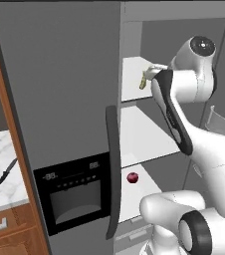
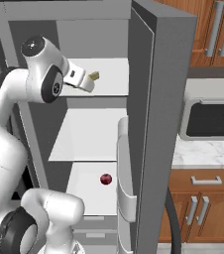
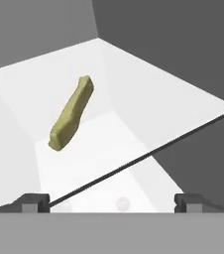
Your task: Retrieve the butter from the fridge and place it on a plate on the dining table. Then retrieve the butter knife by the fridge and place it near the plate.
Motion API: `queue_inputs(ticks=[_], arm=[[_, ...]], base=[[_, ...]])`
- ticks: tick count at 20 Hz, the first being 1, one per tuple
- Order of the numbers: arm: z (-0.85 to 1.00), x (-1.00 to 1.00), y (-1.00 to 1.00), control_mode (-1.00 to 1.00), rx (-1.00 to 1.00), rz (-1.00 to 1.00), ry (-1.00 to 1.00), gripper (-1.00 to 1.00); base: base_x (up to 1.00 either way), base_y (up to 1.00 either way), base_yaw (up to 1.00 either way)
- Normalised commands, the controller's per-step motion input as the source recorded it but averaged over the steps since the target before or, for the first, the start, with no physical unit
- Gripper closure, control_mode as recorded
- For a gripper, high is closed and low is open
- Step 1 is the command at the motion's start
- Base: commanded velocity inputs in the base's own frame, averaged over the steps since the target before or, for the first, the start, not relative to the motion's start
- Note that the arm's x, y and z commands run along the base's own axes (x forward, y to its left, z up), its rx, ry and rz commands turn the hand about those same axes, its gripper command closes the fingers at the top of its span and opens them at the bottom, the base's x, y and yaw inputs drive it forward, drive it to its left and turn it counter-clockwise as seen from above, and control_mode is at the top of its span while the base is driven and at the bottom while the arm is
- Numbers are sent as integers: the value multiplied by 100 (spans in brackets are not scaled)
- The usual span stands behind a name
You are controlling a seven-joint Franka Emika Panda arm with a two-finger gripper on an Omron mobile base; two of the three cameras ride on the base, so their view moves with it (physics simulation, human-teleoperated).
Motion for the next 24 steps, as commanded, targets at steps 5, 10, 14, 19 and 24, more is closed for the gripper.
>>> queue_inputs(ticks=[5,10,14,19,24], arm=[[-6,72,-1,-100,0,4,5,-100],[-2,64,1,-100,0,1,7,-100],[0,55,6,-100,0,0,10,-100],[-5,47,14,-100,0,0,10,-100],[-19,31,1,-100,0,1,2,-100]], base=[[0,0,0],[0,0,0],[0,0,0],[0,0,0],[0,0,0]])
